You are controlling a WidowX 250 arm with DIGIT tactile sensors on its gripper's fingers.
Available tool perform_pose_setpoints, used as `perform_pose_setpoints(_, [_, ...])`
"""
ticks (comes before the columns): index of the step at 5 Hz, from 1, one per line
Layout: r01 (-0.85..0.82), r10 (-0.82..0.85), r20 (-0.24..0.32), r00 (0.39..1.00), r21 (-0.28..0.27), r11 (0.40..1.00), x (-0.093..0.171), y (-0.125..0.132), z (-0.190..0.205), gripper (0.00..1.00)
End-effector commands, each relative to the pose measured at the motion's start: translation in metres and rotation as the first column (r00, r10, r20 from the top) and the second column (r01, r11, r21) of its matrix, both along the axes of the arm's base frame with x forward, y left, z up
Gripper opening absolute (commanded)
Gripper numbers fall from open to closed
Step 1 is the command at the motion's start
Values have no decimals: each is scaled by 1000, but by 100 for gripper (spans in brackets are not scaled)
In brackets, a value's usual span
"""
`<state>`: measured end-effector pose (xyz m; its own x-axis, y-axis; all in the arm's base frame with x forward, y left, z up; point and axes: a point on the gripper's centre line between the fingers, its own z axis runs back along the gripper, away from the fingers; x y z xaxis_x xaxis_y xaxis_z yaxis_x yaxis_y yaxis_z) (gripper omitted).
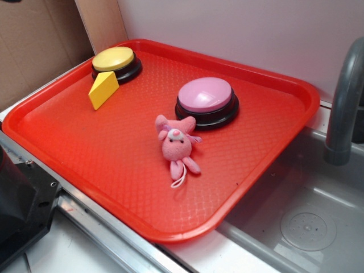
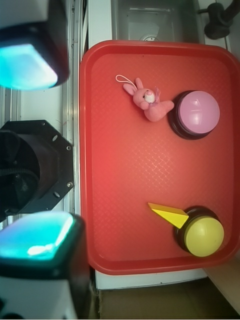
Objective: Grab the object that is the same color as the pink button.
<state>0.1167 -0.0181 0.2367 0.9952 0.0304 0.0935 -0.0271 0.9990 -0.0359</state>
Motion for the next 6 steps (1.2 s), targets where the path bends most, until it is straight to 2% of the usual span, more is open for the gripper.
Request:
perform_pose_setpoints(1, [0,0,0,1000,0,1000,0,0,0,100])
perform_pose_setpoints(2, [-206,205,32,978,24,978,-5,-22,-16,100])
perform_pose_setpoints(3, [-330,331,102,938,-23,944,-1,-34,-27,100])
perform_pose_setpoints(4, [-496,509,97,855,-131,858,13,-45,-56,100])
perform_pose_setpoints(5, [-559,580,124,805,-171,812,27,-62,-85,100])
perform_pose_setpoints(6, [-586,603,137,786,-148,797,43,-81,-115,100])
